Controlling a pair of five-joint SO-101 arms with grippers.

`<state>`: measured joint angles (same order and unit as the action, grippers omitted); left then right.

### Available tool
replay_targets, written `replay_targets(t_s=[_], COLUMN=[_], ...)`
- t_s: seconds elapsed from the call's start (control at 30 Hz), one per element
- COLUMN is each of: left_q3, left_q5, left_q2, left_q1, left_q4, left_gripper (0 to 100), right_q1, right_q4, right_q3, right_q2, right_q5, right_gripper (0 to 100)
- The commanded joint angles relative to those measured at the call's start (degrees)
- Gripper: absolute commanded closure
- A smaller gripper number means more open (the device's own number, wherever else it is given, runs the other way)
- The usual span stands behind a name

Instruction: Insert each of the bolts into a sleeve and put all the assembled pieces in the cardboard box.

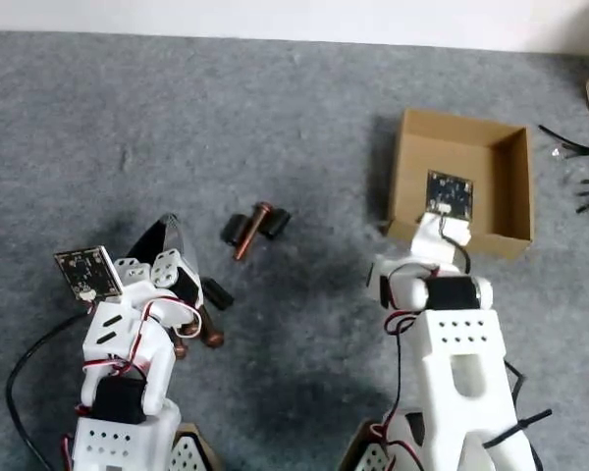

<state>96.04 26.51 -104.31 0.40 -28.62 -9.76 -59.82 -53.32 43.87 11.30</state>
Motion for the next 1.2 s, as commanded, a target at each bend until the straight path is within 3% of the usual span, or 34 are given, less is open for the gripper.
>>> replay_targets(t_s=[0.0, 0.43, 0.63, 0.87, 1.17], left_q3=[1.1, 1.1, 1.1, 1.1, 1.1], left_q5=[-0.2, -0.2, -0.2, -0.2, -0.2], left_q2=[-0.5, -0.5, -0.5, -0.5, -0.5], left_q1=[0.8, 0.8, 0.8, 0.8, 0.8], left_q4=[-0.2, -0.2, -0.2, -0.3, -0.3], left_gripper=[99, 99, 99, 99, 99], right_q1=[1.6, 1.8, 2.8, 9.8, 16.0], right_q4=[2.5, 19.3, 19.4, 18.9, 11.5], right_q3=[-0.5, -18.6, -25.9, -29.8, -29.5], right_q2=[1.8, 1.4, 1.5, 1.9, 1.9], right_q5=[-1.2, -1.3, -6.7, -7.7, -17.5], right_gripper=[99.4, 99.4, 99.4, 99.4, 99.4])
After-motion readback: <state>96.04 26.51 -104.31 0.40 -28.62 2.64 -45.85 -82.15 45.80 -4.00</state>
